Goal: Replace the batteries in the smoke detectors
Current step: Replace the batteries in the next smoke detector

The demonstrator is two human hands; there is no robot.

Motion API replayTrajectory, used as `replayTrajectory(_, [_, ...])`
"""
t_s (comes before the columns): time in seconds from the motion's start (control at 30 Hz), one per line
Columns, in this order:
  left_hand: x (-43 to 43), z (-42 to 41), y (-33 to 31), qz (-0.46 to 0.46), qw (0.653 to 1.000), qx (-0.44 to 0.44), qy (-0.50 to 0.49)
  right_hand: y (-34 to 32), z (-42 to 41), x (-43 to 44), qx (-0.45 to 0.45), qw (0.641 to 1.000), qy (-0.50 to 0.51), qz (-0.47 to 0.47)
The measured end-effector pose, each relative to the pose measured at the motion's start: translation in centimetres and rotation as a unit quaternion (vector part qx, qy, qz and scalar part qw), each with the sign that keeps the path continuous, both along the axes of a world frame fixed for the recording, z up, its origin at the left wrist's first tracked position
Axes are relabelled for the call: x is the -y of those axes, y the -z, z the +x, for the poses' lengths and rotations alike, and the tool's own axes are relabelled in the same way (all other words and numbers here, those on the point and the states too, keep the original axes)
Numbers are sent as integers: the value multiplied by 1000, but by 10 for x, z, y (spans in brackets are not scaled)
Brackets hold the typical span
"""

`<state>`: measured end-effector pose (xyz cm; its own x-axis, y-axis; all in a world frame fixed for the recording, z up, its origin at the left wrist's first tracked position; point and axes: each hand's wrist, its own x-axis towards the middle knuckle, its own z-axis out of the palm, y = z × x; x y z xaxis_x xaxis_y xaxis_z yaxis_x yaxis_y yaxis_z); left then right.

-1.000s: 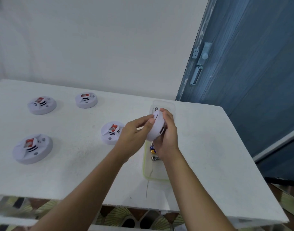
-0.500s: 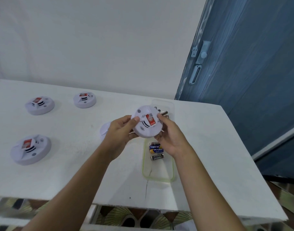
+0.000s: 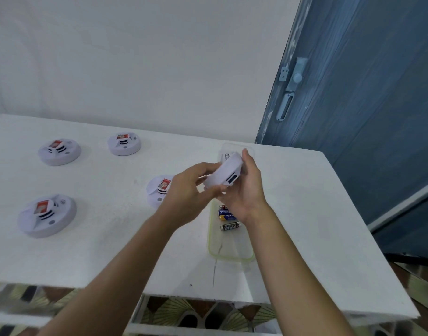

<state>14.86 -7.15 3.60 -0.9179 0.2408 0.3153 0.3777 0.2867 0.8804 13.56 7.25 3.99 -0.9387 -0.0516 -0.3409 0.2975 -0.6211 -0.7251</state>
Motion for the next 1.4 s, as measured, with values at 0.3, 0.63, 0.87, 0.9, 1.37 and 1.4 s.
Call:
replayTrajectory(0.3, [-5,-5,-8,39,995,74,-46,1,3,1,-74,997,7,-5])
replayTrajectory(0.63, [-18,1,-13,112,973,179,-89,6,4,13,-163,983,38,80])
replayTrajectory(0.87, [-12,1,-15,173,950,229,-119,13,4,10,-138,978,157,18])
replayTrajectory(0.9, [-13,2,-16,184,941,256,-123,13,5,10,-146,973,178,19])
replayTrajectory(1.37, [-22,6,-21,201,917,327,-112,20,8,1,-188,960,206,-33])
replayTrajectory(1.4, [-23,8,-24,181,925,312,-119,19,8,1,-173,963,200,-44])
